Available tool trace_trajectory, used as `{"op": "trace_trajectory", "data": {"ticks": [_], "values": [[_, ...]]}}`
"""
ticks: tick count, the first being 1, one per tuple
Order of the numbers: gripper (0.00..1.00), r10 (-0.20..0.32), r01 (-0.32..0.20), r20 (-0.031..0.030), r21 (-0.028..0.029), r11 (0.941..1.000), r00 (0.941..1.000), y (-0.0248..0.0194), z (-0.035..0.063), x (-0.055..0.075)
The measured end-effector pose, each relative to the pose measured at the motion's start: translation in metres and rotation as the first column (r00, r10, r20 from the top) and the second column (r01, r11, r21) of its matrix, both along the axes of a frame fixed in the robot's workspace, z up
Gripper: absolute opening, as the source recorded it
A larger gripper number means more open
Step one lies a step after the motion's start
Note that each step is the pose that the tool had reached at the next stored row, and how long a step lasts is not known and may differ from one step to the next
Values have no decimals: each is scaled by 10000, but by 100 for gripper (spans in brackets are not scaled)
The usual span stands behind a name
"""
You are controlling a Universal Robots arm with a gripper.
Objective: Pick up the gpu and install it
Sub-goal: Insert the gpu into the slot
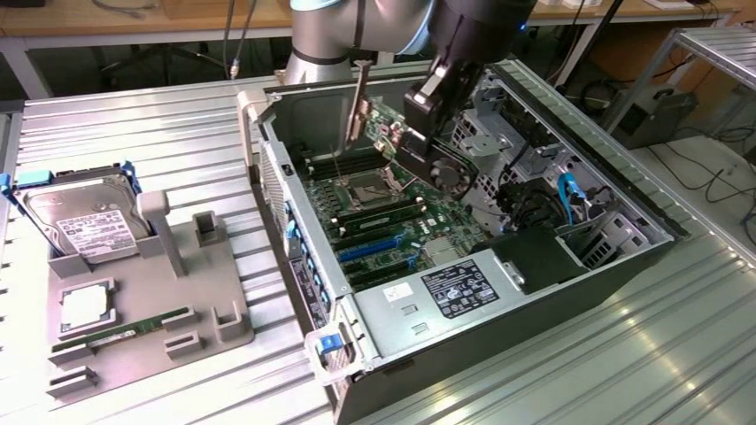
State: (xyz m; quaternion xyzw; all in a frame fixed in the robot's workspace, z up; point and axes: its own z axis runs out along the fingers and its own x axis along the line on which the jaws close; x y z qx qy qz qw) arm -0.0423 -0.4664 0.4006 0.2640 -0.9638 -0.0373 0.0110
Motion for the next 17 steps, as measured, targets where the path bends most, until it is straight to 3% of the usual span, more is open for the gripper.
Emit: {"op": "trace_trajectory", "data": {"ticks": [4,8,11,12,15,17], "values": [[26,687,-688,110,-2,9976,9976,0,-7,0],[26,1390,-1390,146,-8,9903,9902,0,-20,0],[26,2039,-2039,162,-11,9790,9789,0,-37,0],[26,2363,-2363,169,-11,9717,9715,0,-46,0],[26,2885,-2885,179,-14,9575,9573,0,-61,0],[26,3339,-3339,187,-16,9426,9424,0,-74,0]]}}
